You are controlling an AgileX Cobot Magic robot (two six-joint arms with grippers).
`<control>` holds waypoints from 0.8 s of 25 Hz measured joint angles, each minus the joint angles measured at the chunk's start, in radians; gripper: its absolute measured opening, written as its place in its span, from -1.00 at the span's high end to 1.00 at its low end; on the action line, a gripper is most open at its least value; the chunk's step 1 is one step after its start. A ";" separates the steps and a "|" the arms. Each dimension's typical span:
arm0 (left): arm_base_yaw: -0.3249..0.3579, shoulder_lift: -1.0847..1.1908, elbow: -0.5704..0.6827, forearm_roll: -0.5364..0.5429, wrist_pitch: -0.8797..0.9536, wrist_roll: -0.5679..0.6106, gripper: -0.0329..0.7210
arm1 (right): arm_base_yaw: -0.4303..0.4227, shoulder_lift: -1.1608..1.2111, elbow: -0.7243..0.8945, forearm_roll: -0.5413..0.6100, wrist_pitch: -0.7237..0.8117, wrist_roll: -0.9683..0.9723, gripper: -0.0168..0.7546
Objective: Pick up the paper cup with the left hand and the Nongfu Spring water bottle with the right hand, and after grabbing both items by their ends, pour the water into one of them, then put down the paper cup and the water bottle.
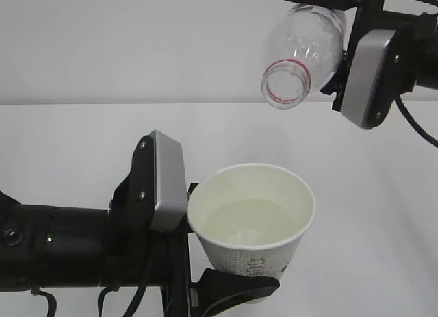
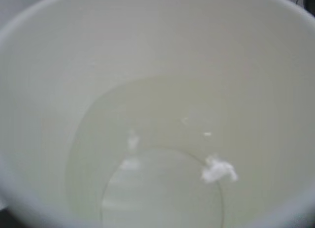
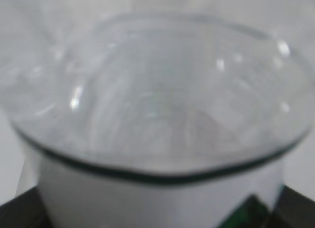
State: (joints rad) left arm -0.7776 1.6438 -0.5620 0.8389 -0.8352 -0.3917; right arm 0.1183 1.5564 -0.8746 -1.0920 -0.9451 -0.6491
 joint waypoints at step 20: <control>0.000 0.000 0.000 0.000 0.000 0.000 -0.52 | 0.000 0.000 0.000 0.000 0.000 0.135 -0.42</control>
State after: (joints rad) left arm -0.7776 1.6438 -0.5620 0.8389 -0.8352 -0.3917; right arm 0.1183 1.5564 -0.8746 -1.0920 -0.9451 -0.5143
